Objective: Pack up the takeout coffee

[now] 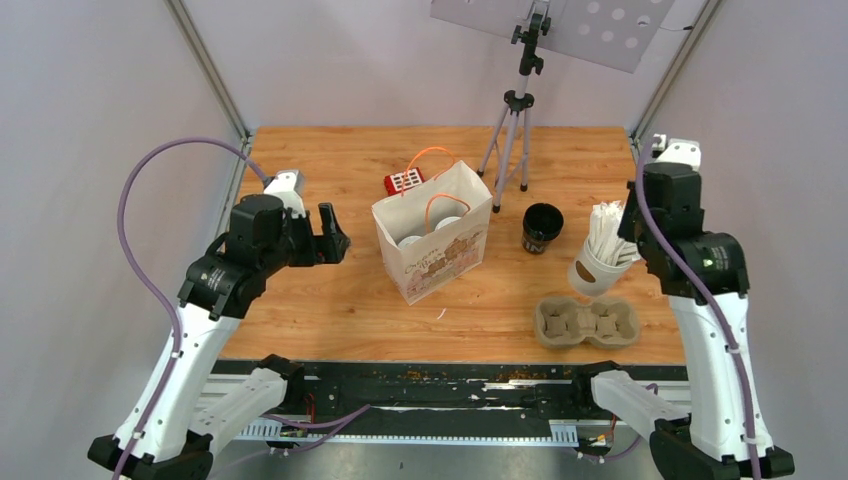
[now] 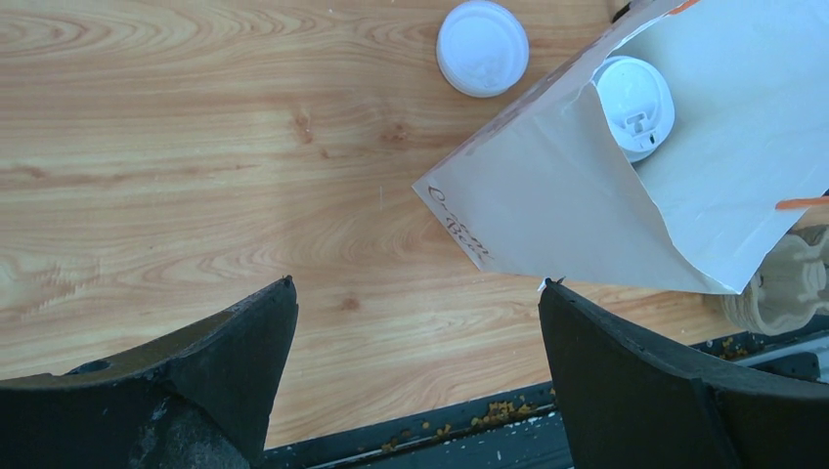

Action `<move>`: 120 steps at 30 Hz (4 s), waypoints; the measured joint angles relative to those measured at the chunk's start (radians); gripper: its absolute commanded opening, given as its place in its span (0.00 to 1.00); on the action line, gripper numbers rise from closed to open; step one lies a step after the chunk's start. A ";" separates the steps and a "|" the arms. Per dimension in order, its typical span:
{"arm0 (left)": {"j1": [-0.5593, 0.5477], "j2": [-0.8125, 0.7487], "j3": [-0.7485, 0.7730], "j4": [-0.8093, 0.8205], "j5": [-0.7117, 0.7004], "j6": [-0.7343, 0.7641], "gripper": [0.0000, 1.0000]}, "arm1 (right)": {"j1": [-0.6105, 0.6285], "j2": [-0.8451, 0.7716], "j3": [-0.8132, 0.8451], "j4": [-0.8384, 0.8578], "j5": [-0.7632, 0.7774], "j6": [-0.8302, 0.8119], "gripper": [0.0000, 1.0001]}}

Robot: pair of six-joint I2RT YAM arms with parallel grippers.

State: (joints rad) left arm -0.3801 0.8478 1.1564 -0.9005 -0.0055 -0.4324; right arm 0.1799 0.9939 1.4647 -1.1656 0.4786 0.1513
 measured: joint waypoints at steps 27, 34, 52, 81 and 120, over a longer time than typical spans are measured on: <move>0.000 -0.030 0.066 0.001 -0.021 0.000 1.00 | 0.000 0.102 0.385 0.248 -0.792 0.236 0.02; 0.000 -0.051 0.066 -0.001 -0.014 -0.010 1.00 | 0.009 0.113 0.264 0.430 -0.894 0.322 0.03; 0.000 -0.076 0.066 -0.010 -0.011 -0.015 1.00 | 0.113 0.374 0.173 0.439 -0.932 0.360 0.47; 0.000 -0.092 0.052 -0.016 -0.014 0.016 1.00 | -0.026 0.126 0.071 -0.231 0.044 0.478 0.42; 0.000 -0.039 0.077 -0.015 0.028 0.030 1.00 | -0.168 0.015 -0.288 -0.018 0.107 0.512 0.00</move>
State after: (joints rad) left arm -0.3801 0.8093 1.2335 -0.9157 0.0223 -0.4023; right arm 0.0120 1.0088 1.1770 -1.1839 0.5854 0.6636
